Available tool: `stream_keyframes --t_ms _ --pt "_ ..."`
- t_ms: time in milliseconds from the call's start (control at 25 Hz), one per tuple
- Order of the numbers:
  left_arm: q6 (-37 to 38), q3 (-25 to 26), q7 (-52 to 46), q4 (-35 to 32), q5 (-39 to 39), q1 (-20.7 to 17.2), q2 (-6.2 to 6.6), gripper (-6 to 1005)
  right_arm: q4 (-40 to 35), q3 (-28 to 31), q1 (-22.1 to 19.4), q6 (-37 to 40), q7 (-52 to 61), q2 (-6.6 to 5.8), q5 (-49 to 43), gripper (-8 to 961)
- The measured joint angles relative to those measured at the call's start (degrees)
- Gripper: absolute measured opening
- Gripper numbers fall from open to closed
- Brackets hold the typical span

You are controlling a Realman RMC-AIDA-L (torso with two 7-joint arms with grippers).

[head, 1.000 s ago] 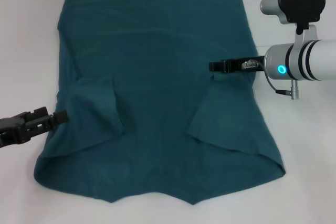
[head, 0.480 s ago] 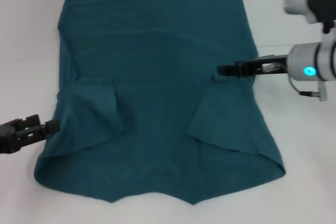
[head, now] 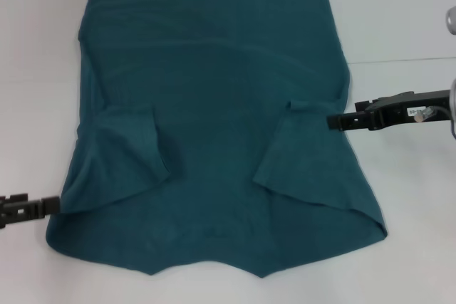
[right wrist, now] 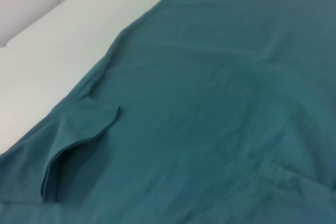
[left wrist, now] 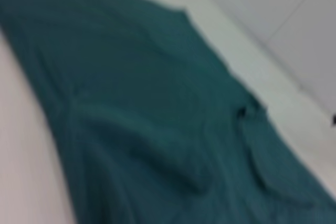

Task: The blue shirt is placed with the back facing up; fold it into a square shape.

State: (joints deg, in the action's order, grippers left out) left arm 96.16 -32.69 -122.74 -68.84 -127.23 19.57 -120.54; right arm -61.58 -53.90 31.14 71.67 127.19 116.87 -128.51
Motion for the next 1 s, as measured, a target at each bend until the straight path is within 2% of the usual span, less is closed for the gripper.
stream_keyframes --t_ms 160,320,720,1000 --pt "0.5 -3.6 -1.3 -6.3 -6.3 -0.1 -1.74 886 -0.3 0.4 0.6 3.6 0.1 -0.65 -0.9 817" --pt "-2.2 -5.9 0.1 -8.4 -10.2 -0.1 -3.4 886 -0.9 0.5 1.0 4.1 1.1 -0.78 -1.6 817" --pt "-18.7 -19.1 0.7 -5.3 -16.0 -1.3 -3.61 885 -0.9 0.4 1.3 4.2 1.3 -0.16 -1.7 816" --pt "-25.6 -24.8 0.2 -3.3 -19.5 -1.0 -3.73 884 -0.6 0.5 1.3 3.9 1.3 -0.06 -1.7 817"
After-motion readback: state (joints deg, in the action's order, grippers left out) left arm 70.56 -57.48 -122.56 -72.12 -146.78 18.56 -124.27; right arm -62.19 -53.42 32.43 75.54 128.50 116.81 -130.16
